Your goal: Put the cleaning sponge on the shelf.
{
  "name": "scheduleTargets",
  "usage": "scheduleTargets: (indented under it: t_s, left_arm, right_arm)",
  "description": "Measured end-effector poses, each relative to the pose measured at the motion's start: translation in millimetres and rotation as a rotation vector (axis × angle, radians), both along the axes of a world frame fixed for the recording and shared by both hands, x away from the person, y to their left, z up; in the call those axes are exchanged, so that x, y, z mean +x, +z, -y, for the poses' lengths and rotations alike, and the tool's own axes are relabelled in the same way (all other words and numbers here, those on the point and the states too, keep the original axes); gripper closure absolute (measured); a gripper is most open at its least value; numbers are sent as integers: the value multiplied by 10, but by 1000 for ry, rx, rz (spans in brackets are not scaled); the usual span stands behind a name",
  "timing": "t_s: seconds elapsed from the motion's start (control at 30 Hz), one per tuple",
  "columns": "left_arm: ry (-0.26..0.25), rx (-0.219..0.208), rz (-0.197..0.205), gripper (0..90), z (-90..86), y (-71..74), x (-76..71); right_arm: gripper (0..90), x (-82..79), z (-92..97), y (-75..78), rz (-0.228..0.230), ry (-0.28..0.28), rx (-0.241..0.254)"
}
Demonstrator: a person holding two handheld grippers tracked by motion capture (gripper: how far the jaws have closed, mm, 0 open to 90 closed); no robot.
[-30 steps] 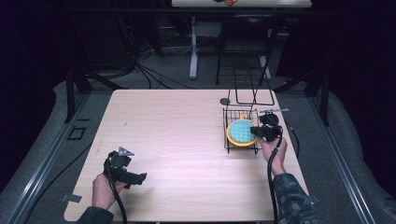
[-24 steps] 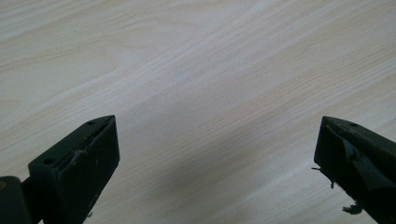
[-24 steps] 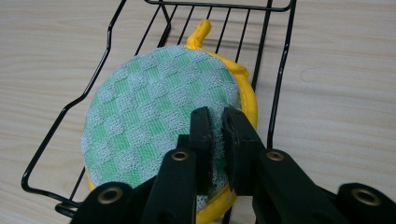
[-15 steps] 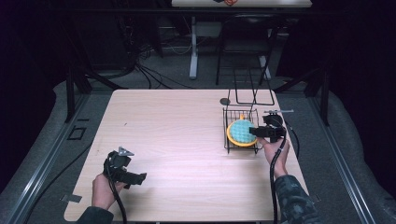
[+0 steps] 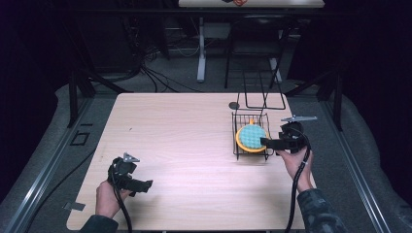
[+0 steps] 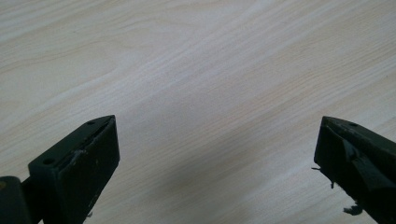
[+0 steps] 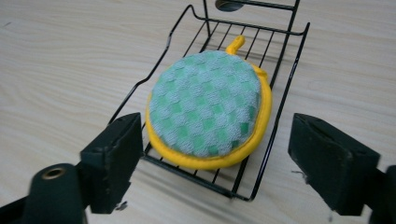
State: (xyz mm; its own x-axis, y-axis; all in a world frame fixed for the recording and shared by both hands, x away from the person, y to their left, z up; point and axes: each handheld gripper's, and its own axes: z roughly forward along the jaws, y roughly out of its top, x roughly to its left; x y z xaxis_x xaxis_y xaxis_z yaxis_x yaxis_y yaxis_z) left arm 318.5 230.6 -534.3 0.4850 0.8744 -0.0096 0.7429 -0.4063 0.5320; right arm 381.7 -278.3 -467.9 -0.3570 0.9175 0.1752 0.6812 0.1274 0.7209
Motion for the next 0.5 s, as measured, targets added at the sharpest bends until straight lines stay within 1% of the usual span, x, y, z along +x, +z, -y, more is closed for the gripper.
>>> scheduleTargets:
  t_s: [0.07,0.1,0.13,0.17,0.2,0.23,0.27,0.3,0.33,0.4,0.43,0.5]
  left_arm:
    - [2,-1,-2,3,4,-1,-3]
    - [1,-2,-2,3,5,0,-3]
    - [1,-2,-2,3,5,0,-3]
    - [1,-2,-2,2,2,-1,-1]
    - [0,-2,-2,2,-1,-3,2]
    - [6,-3,0,2,2,-9,2]
    - [2,-3,-3,2,0,-8,5]
    - [1,-3,-4,2,1,-8,6]
    - [1,-3,-3,2,3,-9,6]
    - [1,-1,4,2,4,-8,4]
    - [0,-4,0,2,0,-4,4]
    - [5,-6,-3,2,-2,-4,2]
  right_arm:
    - [137,-65,13,42,19,22,-9]
    - [137,-65,13,42,19,22,-9]
    - [126,-100,13,66,16,26,-6]
    - [97,-168,24,107,25,43,-17]
    - [85,-204,24,128,22,49,-20]
    - [74,-240,27,146,27,59,-23]
    - [74,-240,27,146,27,59,-23]
    - [65,-275,27,165,34,68,-28]
    - [50,-343,25,205,34,80,-32]
    - [40,-412,21,238,43,94,-36]
    - [40,-412,21,238,43,94,-36]
    - [32,-481,24,266,56,109,-44]
